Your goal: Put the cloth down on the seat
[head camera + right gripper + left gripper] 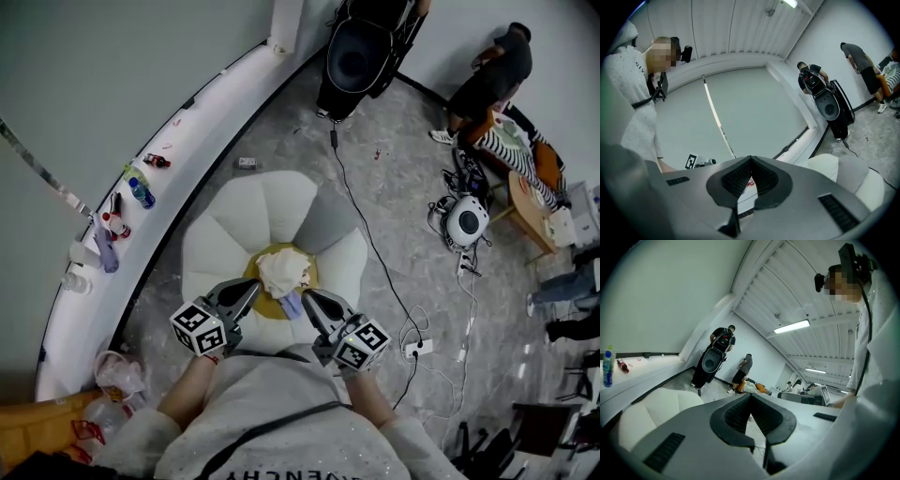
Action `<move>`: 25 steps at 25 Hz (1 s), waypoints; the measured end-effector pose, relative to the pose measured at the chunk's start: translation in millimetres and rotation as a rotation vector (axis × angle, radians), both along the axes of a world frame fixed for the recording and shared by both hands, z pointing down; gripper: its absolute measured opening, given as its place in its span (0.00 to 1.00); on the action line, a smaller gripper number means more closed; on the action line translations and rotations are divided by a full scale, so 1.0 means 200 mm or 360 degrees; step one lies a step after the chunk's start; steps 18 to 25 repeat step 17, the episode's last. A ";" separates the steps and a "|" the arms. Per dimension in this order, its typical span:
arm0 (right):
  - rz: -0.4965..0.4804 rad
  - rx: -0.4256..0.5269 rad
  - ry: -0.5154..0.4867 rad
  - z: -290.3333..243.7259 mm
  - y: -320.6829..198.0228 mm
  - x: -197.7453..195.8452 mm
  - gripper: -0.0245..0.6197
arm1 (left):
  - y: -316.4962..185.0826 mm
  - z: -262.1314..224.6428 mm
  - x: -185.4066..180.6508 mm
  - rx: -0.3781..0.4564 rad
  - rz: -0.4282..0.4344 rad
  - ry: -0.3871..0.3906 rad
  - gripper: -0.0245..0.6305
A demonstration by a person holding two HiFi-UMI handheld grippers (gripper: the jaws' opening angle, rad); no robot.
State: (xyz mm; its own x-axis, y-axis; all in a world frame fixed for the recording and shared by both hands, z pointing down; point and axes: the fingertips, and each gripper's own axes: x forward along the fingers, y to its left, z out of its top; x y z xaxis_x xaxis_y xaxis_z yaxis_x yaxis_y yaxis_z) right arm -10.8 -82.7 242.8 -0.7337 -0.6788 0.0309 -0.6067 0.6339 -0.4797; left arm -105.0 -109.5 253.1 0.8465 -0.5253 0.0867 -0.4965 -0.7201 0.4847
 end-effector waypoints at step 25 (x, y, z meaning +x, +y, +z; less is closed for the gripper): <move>0.0037 -0.0055 -0.0005 0.04 -0.03 -0.03 0.07 | -0.05 0.07 0.00 -0.0039 0.0070 0.0005 0.06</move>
